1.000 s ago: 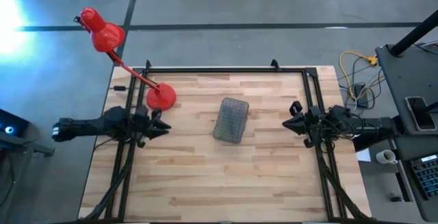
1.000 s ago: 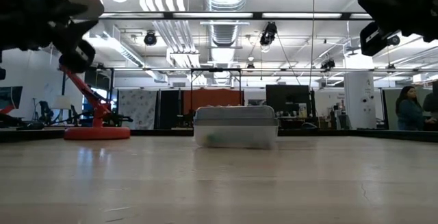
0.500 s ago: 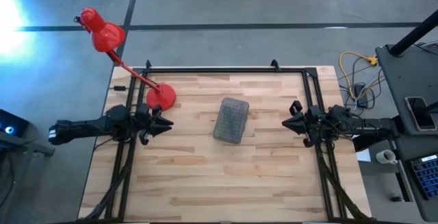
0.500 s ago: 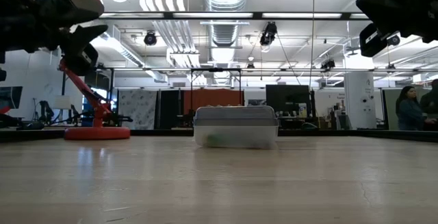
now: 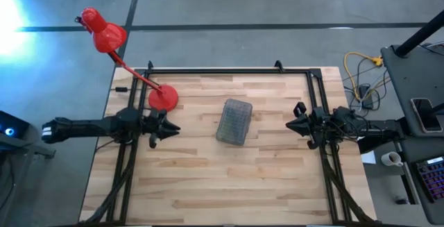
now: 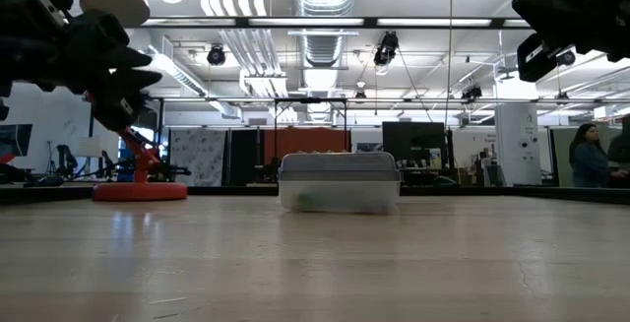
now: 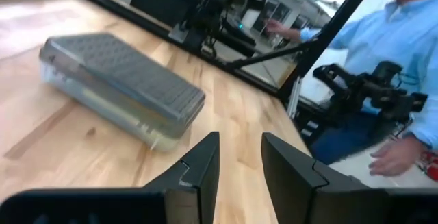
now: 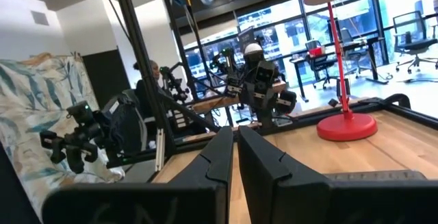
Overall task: Pick & place school supplies into a supply box
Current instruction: Return to Home Position
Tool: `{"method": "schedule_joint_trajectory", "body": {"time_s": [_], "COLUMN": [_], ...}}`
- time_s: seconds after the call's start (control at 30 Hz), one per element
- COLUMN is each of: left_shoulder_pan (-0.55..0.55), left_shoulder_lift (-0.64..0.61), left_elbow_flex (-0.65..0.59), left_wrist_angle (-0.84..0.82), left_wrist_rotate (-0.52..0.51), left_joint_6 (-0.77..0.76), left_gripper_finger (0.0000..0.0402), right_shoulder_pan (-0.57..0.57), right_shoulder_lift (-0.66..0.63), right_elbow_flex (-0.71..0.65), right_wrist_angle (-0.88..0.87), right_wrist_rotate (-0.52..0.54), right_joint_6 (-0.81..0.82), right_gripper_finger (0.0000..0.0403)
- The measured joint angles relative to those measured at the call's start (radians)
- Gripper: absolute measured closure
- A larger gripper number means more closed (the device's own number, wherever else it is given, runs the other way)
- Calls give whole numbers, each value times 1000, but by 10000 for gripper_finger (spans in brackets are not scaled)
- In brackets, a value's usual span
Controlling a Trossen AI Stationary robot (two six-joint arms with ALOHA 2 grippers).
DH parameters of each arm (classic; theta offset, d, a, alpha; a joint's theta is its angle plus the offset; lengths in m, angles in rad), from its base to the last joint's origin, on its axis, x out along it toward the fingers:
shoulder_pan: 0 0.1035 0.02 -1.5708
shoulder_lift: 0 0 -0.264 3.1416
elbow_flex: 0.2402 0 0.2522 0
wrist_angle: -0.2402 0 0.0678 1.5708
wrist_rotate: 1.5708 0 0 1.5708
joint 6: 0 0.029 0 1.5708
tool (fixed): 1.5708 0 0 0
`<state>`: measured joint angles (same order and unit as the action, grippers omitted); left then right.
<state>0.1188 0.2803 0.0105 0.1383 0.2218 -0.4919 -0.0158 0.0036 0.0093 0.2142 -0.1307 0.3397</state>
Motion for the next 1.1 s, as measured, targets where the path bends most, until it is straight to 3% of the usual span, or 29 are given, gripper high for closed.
{"method": "schedule_joint_trajectory", "body": {"time_s": [0.6, 1.1], "left_shoulder_pan": [0, 0], "left_shoulder_lift": [188, 261], "left_elbow_flex": [0, 0], "left_wrist_angle": [0, 0], "left_wrist_rotate": [0, 0], "left_joint_6": [0, 0], "left_gripper_finger": [309, 309], "right_shoulder_pan": [0, 0], "right_shoulder_lift": [0, 0], "right_elbow_flex": [0, 0], "right_wrist_angle": [0, 0], "right_wrist_rotate": [0, 0], "right_joint_6": [0, 0], "right_gripper_finger": [385, 385]}}
